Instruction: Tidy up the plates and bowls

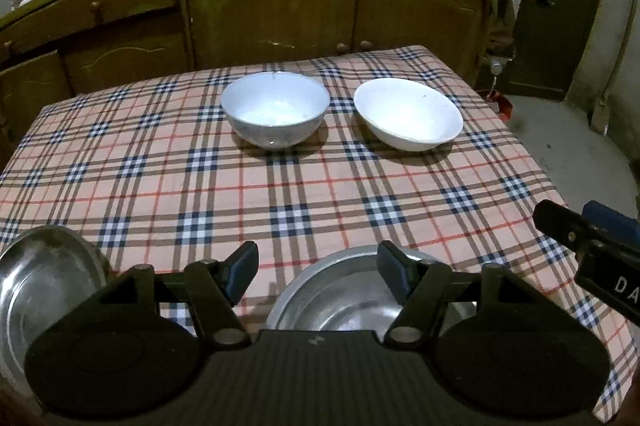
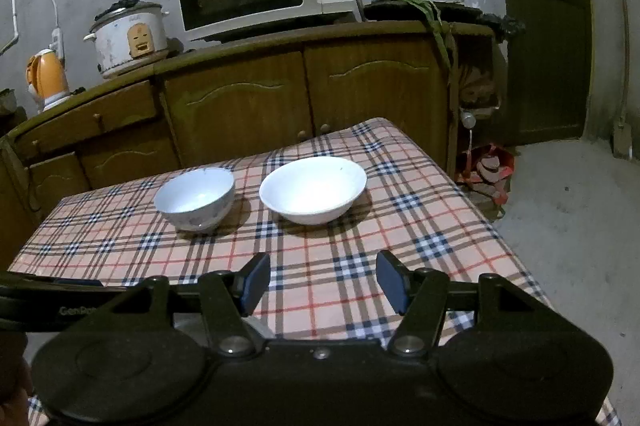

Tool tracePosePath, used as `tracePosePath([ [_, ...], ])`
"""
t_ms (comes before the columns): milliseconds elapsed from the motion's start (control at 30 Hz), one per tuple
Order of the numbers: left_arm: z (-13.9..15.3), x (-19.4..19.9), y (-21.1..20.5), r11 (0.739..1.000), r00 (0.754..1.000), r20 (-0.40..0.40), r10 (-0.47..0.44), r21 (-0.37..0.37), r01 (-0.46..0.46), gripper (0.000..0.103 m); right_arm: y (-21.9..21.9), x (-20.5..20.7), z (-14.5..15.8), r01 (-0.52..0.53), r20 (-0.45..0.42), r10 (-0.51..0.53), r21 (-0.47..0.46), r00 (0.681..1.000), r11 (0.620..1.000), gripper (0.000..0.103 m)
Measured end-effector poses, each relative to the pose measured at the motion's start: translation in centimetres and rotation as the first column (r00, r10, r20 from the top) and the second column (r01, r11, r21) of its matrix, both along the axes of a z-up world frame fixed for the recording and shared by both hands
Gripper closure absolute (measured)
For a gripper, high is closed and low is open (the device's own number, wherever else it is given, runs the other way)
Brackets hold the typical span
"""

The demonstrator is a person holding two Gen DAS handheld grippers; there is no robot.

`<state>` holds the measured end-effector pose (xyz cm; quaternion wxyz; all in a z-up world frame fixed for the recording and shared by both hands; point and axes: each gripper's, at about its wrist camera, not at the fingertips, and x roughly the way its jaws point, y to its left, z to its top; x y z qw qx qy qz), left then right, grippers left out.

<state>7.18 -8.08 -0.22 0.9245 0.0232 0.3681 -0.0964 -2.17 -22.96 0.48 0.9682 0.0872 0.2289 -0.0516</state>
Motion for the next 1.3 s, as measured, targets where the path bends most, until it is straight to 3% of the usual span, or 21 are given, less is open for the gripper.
tracePosePath([
  [533,-0.5,4.8,-3.3,1.000,0.999,-0.051,-0.005,-0.013,0.004,0.036,-4.1,4.1,0.2,0.014,0.003,-0.014,0.005,1.000,1.000,0.031],
  [1033,-1.1,12.6,-7.1,1.000,0.998,-0.062,0.011,-0.001,-0.011,0.036,-8.1,13.2,-0.5,0.022,-0.041,-0.020,0.049,0.999,0.999,0.031],
  [1300,-2.9,15.6,-8.9,0.999,0.997,-0.076,-0.013,0.032,0.015,0.035,-9.3,18.0,-2.3,0.026,-0.093,-0.018,0.078,0.995,0.997,0.031],
])
